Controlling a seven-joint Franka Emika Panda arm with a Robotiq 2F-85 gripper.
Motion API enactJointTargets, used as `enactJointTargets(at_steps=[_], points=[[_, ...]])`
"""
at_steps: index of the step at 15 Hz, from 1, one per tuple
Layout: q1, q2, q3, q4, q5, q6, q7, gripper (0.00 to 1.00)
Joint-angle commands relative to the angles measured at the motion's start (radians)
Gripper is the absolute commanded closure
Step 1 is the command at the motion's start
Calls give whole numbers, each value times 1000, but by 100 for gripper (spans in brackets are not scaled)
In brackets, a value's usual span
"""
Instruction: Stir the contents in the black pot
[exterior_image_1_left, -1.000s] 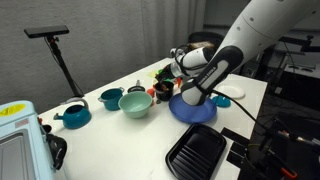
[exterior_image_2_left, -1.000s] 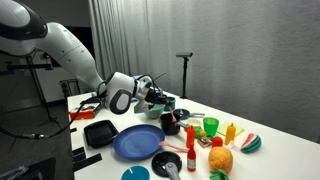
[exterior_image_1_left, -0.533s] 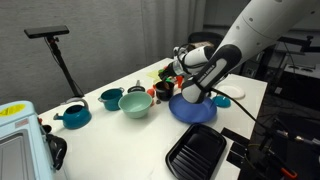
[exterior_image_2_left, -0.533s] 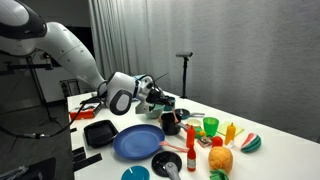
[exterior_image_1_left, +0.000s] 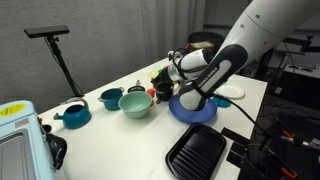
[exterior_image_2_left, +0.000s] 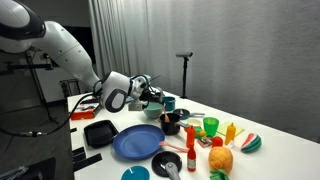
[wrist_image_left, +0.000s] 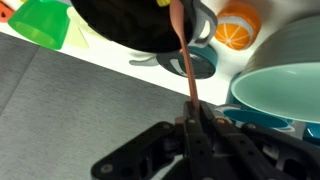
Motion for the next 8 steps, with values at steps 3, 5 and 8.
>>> enactJointTargets(at_steps=[3, 5, 8], points=[[5, 7, -29, 68, 46, -14, 21, 98], [5, -2, -62, 56, 52, -2, 8, 98], [11, -10, -107, 25, 51, 7, -1, 98]])
